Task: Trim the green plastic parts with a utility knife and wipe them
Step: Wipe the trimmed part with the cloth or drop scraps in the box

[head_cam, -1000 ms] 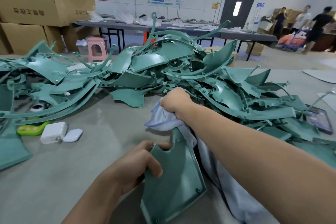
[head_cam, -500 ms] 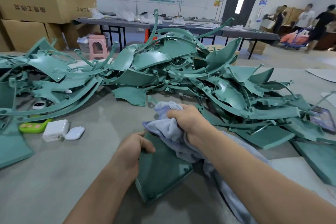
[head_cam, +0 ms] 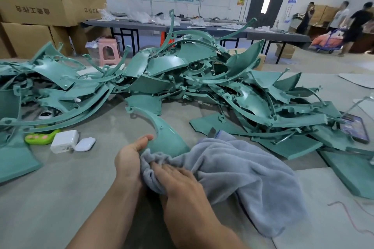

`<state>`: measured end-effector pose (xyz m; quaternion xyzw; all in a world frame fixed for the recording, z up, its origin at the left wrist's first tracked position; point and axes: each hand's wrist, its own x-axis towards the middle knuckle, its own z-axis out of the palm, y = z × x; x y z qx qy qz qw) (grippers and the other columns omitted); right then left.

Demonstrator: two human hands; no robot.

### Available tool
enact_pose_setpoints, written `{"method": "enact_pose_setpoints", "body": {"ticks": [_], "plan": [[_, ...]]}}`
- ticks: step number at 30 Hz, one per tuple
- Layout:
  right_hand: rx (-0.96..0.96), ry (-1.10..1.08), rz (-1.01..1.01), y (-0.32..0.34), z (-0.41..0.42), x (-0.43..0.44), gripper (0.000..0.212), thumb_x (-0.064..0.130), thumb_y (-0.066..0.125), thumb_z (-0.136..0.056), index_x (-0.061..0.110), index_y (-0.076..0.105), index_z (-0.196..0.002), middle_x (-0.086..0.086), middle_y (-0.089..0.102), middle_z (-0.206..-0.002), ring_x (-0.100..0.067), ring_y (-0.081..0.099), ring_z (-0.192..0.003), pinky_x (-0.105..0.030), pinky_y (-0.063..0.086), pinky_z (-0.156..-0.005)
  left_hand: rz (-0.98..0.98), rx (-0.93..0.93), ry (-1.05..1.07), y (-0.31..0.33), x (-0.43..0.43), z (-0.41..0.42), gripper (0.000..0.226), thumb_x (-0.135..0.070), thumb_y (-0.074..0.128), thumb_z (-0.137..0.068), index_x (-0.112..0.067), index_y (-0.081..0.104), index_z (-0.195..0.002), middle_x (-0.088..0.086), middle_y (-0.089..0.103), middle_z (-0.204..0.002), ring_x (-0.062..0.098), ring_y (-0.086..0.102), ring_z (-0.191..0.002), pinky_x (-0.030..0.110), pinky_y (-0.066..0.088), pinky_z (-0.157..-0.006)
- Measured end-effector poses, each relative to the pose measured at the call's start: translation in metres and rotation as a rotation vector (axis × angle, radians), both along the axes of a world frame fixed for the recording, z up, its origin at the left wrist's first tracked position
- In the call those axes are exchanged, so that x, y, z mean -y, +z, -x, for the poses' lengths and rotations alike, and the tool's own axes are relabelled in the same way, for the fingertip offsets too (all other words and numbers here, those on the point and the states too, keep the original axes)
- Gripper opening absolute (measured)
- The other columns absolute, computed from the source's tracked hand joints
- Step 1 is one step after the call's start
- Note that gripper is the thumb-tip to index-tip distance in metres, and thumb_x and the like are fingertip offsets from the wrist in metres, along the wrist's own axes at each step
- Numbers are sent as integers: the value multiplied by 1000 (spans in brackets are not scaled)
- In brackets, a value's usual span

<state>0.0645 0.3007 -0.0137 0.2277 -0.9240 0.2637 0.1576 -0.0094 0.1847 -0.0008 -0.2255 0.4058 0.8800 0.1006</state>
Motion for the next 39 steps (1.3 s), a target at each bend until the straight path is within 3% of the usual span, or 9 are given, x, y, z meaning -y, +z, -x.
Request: {"method": "enact_pose_setpoints", "body": {"ticks": [3,9,13,17,19,21,25,30,39], "plan": [[-80,29,-19,-1,-16,-16,38,23,68,-83,21,76,-120,9,76,-116,-3,69,-109,-16,51,-90,68,-29,86,-1,-3,-1,17,-21,57,-99,-16,70,-91,19,66,-107,40,67,-93,51,57,-81],[48,96,-163,-1,-23,-58,25,33,50,-93,26,71,-104,13,73,-108,-6,62,-107,-23,35,-103,47,-65,191,9,15,8,19,-14,58,-94,-18,74,-85,9,75,-97,32,70,-81,45,57,-84],[72,-225,-38,16,-4,-100,19,7,65,-78,23,66,-88,14,64,-83,-11,61,-87,-31,42,-85,426,-307,242,14,17,1,28,-6,62,-84,-22,79,-70,1,75,-74,24,68,-72,38,55,-74],[120,-424,-91,29,-1,-110,72,24,69,-84,34,42,-151,14,36,-158,-12,24,-151,-26,17,-122,560,-548,305,18,-4,-14,21,-16,62,-86,-26,80,-85,-1,73,-79,20,62,-75,39,49,-76],[213,-328,167,42,-17,-90,76,54,67,-82,52,34,-150,36,28,-154,10,21,-146,-20,19,-120,645,-656,266,20,-16,-22,27,-33,57,-89,-35,79,-105,-8,73,-83,12,63,-78,30,51,-75],[372,-181,565,55,-27,-67,49,64,60,-79,71,46,-125,52,51,-124,27,47,-114,-3,38,-98,546,-732,-5,24,-32,-36,40,-53,49,-93,-42,69,-126,-9,75,-92,9,70,-89,24,57,-79],[712,-312,1347,56,-11,-70,19,28,69,-91,16,75,-105,-8,79,-96,-22,77,-88,-46,62,-83,665,-765,-519,30,-70,-63,54,-66,46,-88,-51,56,-139,-9,68,-133,7,62,-125,34,49,-109],[806,-362,1561,53,-16,-113,24,1,54,-98,5,71,-114,-19,77,-106,-35,76,-92,-46,62,-75,1350,-854,-217,44,-76,-71,84,-32,71,-87,-60,23,-149,-29,29,-160,-3,36,-142,25,36,-112],[567,-267,1589,35,-140,-207,31,5,72,-73,1,78,-103,-24,75,-109,-33,75,-96,-32,61,-73,738,-783,-488,46,-164,-139,31,-32,67,-78,-45,74,-105,-17,76,-97,4,69,-81,21,53,-73]]}}
